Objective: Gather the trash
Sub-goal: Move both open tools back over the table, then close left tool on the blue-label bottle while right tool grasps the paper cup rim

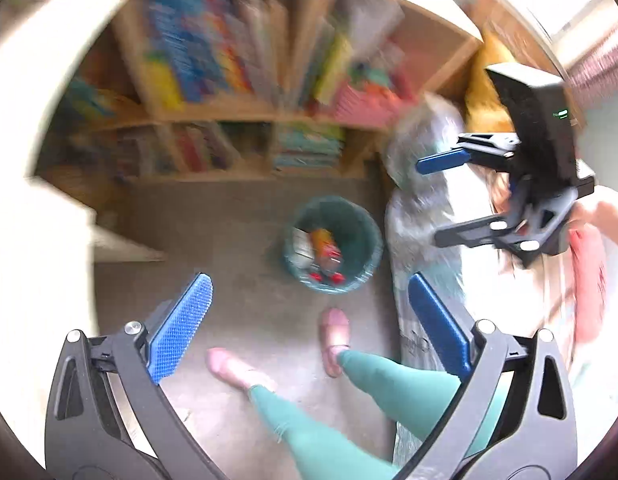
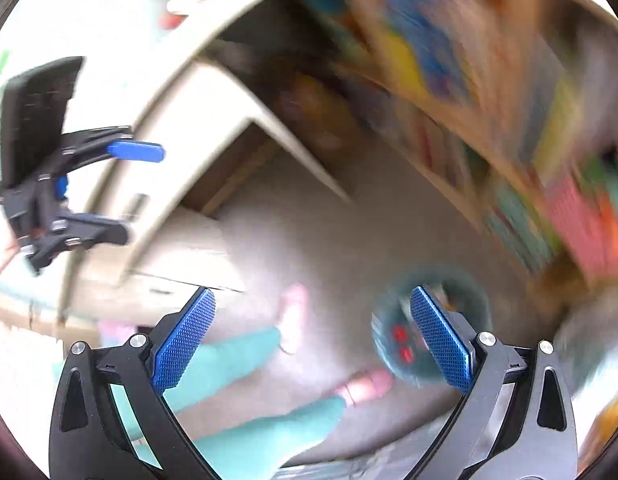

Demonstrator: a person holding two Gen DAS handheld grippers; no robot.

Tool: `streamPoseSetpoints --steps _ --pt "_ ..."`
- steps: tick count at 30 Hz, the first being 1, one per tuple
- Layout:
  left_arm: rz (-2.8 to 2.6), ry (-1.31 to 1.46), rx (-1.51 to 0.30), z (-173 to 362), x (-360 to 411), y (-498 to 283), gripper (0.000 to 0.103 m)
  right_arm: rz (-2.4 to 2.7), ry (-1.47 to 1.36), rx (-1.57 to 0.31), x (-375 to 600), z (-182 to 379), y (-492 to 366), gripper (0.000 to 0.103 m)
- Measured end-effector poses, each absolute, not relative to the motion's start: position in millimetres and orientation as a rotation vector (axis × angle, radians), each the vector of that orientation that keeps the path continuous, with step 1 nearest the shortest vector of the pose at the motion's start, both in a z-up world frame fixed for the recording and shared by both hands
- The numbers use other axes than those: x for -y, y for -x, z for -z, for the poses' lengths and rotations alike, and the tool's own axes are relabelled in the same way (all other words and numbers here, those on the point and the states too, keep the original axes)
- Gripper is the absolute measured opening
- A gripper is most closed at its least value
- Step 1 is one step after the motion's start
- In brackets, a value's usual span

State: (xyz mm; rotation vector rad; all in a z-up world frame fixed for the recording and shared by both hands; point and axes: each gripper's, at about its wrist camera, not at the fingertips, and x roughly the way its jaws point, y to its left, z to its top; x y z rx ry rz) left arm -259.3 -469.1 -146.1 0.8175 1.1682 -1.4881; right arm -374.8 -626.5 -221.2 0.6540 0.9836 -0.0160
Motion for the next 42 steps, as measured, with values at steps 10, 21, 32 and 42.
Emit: streamPoseSetpoints --steps 10,21,32,42 --pt "1.12 -0.68 -0.975 29 342 62 0.096 -0.285 -0.25 -0.836 556 37 134 0.097" --pt "0.953 -0.809 -0.859 -22 250 -102 0.096 -0.41 -0.052 -0.833 470 -24 -80 0.097" --pt "1.034 -1.001 -0.82 9 248 -190 0.096 -0.424 0.132 -0.854 423 -15 -197 0.097" --pt "1.203 -1.128 -0.845 73 271 -242 0.096 -0.381 0.238 -0.927 419 47 -269 0.097"
